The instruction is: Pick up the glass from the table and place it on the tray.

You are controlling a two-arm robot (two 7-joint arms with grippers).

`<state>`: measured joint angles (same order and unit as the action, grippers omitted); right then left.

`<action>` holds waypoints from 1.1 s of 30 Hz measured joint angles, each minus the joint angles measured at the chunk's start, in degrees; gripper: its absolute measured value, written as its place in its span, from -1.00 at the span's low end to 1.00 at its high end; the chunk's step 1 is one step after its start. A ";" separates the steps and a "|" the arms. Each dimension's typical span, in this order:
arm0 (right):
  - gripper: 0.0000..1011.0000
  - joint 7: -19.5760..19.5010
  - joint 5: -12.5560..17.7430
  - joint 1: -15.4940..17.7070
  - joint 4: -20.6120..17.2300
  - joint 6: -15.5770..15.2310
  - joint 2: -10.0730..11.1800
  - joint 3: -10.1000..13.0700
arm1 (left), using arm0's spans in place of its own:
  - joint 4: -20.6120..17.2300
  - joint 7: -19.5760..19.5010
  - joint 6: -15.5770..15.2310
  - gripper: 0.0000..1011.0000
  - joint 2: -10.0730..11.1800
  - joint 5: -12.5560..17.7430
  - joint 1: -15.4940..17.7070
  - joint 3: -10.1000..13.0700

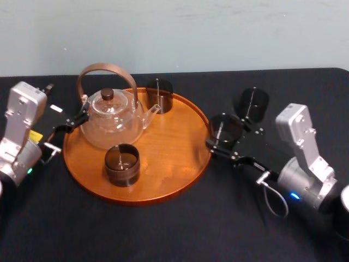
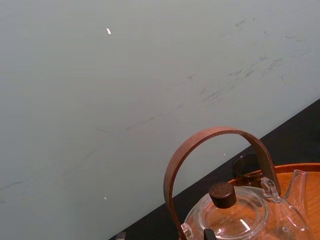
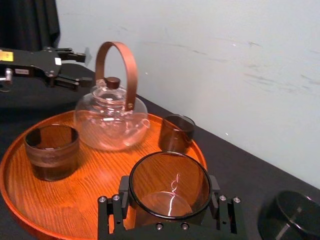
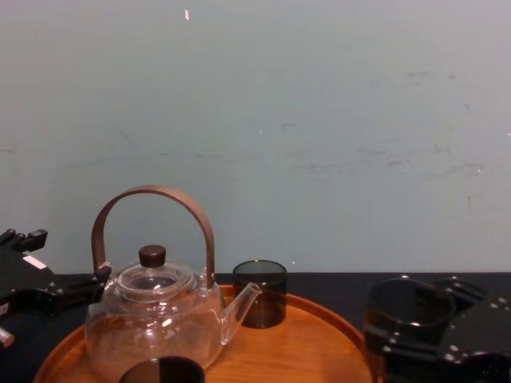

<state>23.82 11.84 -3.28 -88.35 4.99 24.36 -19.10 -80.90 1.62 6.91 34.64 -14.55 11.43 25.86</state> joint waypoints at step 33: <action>0.81 1.66 -5.38 -6.48 8.06 3.99 -5.81 -7.51 | 0.00 0.00 0.00 1.00 0.00 0.00 0.00 0.00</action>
<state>25.47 6.46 -9.75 -80.29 8.98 18.55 -26.61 -80.90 1.62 6.91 34.65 -14.55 11.43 25.86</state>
